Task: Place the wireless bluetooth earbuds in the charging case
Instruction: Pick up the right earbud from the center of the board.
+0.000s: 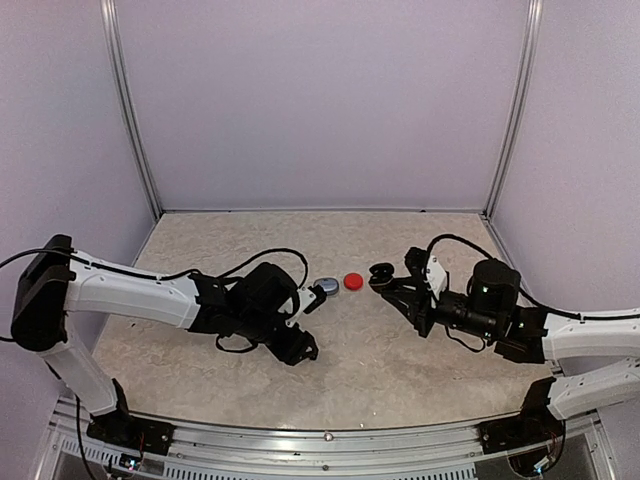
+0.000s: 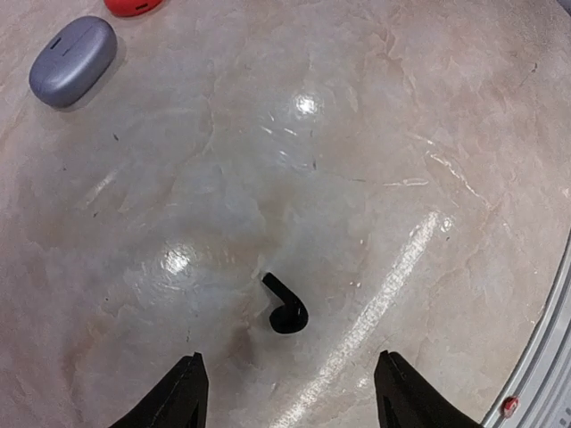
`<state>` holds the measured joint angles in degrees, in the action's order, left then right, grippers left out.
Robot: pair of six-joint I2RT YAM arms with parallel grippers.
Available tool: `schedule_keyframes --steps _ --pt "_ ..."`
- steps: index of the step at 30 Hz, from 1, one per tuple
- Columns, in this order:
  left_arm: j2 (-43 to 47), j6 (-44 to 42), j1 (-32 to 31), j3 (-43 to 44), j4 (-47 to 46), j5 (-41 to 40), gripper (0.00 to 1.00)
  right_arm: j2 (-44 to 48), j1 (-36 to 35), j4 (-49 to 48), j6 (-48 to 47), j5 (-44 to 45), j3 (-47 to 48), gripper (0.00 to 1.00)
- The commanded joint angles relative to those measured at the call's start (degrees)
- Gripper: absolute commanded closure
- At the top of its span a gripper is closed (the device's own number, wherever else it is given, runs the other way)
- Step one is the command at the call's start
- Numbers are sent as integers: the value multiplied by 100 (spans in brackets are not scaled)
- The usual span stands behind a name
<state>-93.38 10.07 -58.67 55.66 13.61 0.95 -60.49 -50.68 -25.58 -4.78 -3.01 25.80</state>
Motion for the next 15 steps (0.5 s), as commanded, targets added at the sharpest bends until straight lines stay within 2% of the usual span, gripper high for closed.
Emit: schedule_keyframes --steps 1,8,10,15 --pt "-216 195 -158 -361 -331 -329 34 202 85 59 283 -51 1 100" --pt "447 166 -236 -2268 -3973 -548 34 245 135 -166 311 -210 -137 100" --pt "374 54 -266 -2553 -4725 -574 34 259 158 -155 306 -208 -137 100" --pt "-84 -273 -459 -2821 -5767 -656 36 303 180 -155 293 -178 -152 100"
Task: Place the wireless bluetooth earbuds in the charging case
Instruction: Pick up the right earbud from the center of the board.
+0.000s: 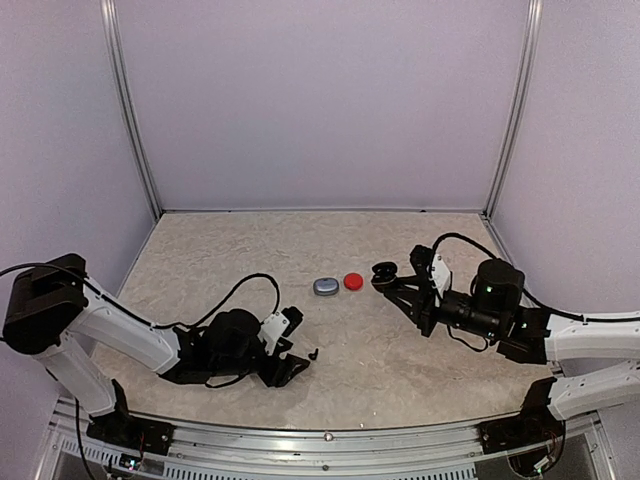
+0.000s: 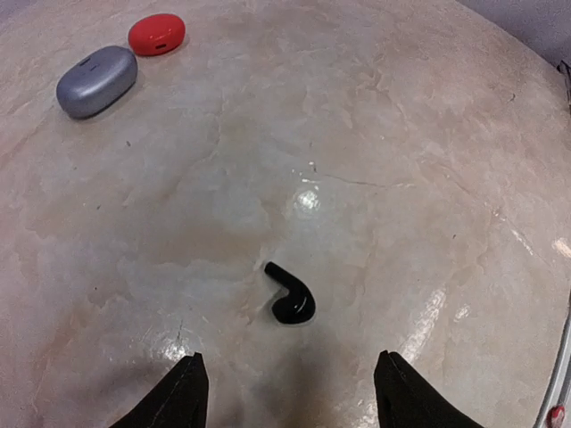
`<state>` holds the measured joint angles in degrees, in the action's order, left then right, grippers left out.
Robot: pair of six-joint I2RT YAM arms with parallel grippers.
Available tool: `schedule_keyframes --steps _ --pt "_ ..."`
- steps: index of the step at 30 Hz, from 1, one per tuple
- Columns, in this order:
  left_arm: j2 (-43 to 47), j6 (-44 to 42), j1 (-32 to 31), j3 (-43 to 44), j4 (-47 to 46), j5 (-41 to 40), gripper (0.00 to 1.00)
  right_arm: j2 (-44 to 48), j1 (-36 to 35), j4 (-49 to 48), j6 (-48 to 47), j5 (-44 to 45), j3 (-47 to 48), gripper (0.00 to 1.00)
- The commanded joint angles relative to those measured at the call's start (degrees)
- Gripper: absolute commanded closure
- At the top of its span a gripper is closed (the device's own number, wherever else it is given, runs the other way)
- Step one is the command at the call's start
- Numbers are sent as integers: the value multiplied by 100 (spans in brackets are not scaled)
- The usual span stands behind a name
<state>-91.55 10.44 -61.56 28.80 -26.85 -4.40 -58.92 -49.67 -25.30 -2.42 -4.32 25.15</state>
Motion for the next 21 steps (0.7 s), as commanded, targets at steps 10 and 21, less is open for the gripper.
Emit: schedule_keyframes --steps 10,21 --pt "-1346 -426 -187 -79 -2685 -131 44 254 107 -125 66 -17 -106 100" --pt "-1751 -488 -144 116 -2453 -683 55 293 116 -142 48 25 -115 100"
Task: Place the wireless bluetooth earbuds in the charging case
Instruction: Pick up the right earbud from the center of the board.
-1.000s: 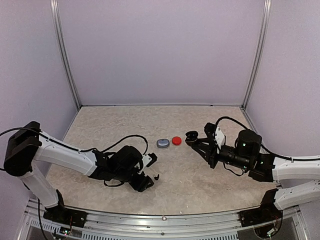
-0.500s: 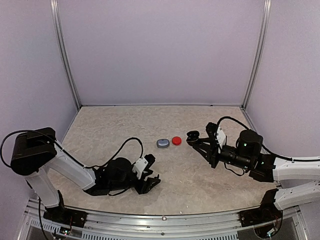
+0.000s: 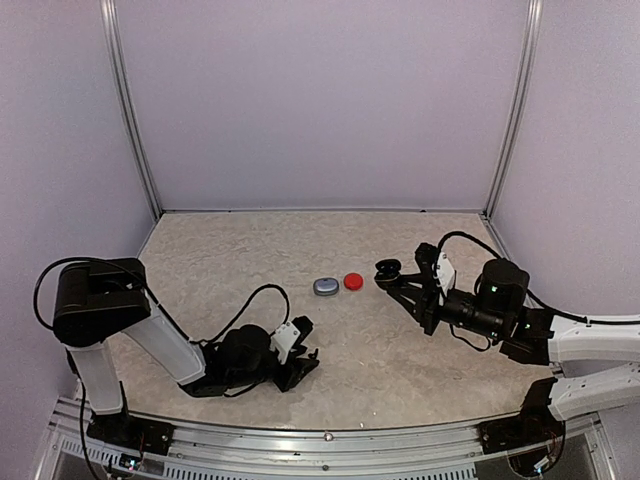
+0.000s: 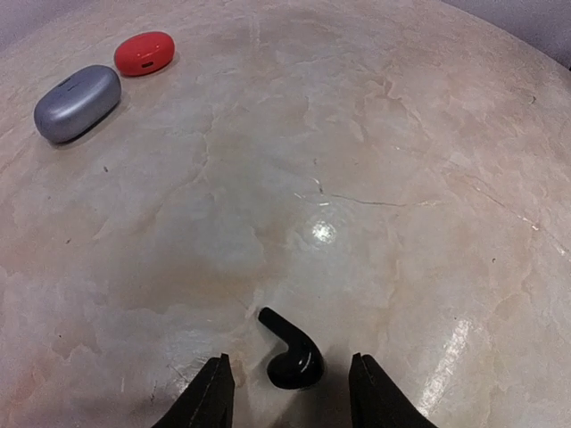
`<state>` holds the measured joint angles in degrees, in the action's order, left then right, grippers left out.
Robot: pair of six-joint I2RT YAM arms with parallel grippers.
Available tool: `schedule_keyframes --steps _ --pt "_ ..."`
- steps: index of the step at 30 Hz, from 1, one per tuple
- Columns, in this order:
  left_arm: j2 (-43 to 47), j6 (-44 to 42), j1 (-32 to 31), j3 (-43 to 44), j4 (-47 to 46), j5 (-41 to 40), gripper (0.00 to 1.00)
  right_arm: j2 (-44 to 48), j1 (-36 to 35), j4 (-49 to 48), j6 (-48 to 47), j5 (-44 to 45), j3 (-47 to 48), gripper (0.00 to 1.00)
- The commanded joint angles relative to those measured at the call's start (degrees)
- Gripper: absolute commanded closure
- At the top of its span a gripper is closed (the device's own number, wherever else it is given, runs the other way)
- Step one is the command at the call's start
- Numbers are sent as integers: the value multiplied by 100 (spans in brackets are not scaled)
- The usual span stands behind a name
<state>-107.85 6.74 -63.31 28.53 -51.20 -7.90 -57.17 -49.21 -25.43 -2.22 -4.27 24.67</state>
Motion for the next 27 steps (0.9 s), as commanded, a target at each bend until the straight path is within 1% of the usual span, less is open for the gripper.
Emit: schedule_keyframes --steps 1,7,13,20,22,25,27 --pt "-128 -135 41 154 20 -359 56 120 76 -129 22 27 -72 100" --pt "-276 -276 34 310 208 -424 60 127 82 -129 20 63 -85 100" --pt "-299 -320 52 347 285 -392 68 158 87 -128 11 76 -111 100" --pt "-14 -355 41 162 419 -370 76 128 88 -129 -24 31 -120 100" --pt "175 -404 44 56 487 -259 78 92 87 -137 -45 -19 -105 100" --pt "587 -448 56 -82 596 179 82 10 90 -129 -120 -186 -85 100" --pt "937 -414 95 -155 725 607 82 -61 86 -144 -212 -363 -80 100"
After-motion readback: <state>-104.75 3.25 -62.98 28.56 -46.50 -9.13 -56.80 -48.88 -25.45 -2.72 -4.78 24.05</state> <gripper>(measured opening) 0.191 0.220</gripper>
